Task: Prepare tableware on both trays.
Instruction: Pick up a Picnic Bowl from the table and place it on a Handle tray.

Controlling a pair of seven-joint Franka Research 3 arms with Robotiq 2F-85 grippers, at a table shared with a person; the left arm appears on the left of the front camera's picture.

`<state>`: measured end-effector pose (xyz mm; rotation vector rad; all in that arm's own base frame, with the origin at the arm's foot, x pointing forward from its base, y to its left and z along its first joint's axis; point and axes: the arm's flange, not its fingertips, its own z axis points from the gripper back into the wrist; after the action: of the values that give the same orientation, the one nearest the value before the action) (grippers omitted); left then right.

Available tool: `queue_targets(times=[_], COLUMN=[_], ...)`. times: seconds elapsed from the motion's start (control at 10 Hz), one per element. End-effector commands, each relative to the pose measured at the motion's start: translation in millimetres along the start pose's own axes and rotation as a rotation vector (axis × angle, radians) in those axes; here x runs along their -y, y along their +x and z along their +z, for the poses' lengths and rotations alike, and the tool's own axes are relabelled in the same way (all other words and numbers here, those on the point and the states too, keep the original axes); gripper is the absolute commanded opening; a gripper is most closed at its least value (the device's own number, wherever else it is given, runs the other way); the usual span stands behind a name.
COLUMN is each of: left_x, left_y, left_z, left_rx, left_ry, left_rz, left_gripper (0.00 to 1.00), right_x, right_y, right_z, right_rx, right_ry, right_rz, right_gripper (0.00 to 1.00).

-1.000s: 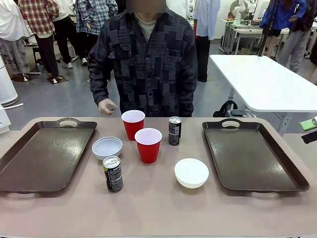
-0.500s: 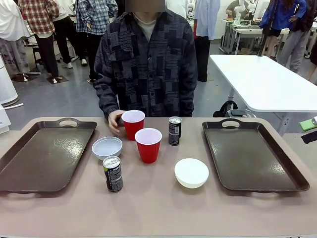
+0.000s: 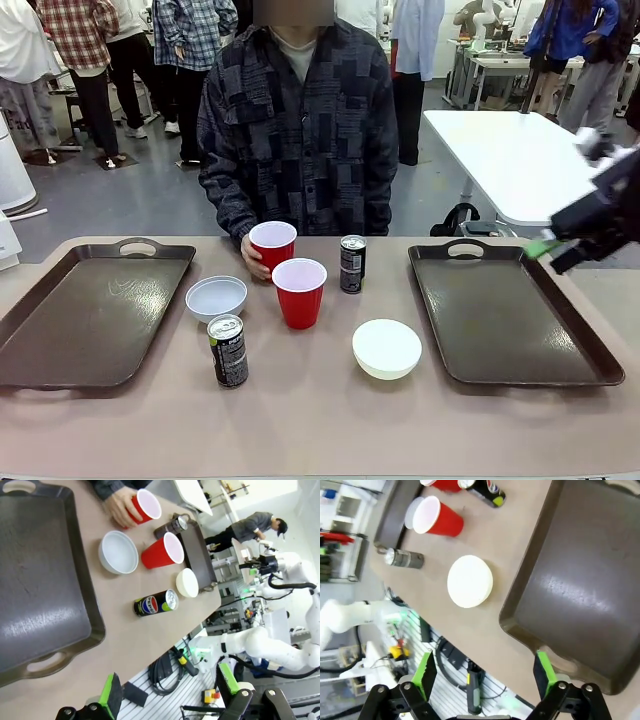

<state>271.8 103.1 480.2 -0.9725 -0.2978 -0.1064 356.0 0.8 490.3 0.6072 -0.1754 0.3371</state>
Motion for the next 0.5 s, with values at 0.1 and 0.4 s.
queue_targets(times=[0.1, 0.4], left_x=[-1, -1], left_y=[0, 0], left_z=[1, 1], left_rx=[0.012, 0.012], left_ry=[-0.021, -0.021], left_rz=[-0.016, -0.016], left_gripper=[1.0, 1.0], right_x=[-51, -79], right_y=[43, 46], right_z=[-47, -110], right_rx=[-0.145, -0.242], right_ry=[-0.231, -0.277], right_rz=[-0.06, -0.016], right_gripper=[1.0, 1.0])
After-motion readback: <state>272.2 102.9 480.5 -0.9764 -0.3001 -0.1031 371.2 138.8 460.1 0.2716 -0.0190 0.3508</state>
